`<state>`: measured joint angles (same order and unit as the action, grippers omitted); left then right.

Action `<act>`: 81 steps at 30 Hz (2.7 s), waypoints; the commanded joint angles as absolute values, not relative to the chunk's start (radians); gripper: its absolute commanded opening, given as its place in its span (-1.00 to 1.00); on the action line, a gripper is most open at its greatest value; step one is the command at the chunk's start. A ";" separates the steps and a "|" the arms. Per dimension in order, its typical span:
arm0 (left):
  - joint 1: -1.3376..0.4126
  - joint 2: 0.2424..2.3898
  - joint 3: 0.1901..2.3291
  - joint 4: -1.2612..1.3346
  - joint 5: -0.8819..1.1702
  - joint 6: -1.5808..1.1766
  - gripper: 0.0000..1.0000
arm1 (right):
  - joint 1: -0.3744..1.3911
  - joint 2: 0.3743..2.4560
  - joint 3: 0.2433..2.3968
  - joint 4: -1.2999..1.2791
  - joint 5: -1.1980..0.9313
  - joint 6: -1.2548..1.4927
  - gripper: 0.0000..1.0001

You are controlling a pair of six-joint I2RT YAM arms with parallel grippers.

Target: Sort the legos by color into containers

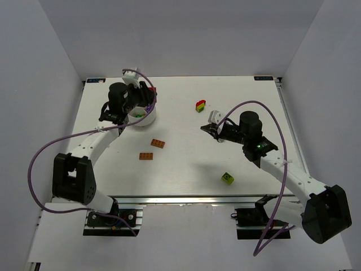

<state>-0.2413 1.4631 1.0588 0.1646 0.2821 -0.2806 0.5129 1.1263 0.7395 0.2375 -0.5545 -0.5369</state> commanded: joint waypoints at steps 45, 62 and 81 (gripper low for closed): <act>-0.115 1.793 1.247 0.222 0.094 -0.135 -0.38 | 0.417 1.080 0.761 0.250 -0.738 -0.454 -0.71; -0.115 1.654 1.221 0.195 0.100 -0.163 0.96 | 0.385 1.072 0.772 0.242 -0.769 -0.423 -0.61; -0.135 1.117 0.766 0.368 0.307 -0.615 0.96 | 0.377 1.788 1.454 -0.075 -0.359 -0.109 0.63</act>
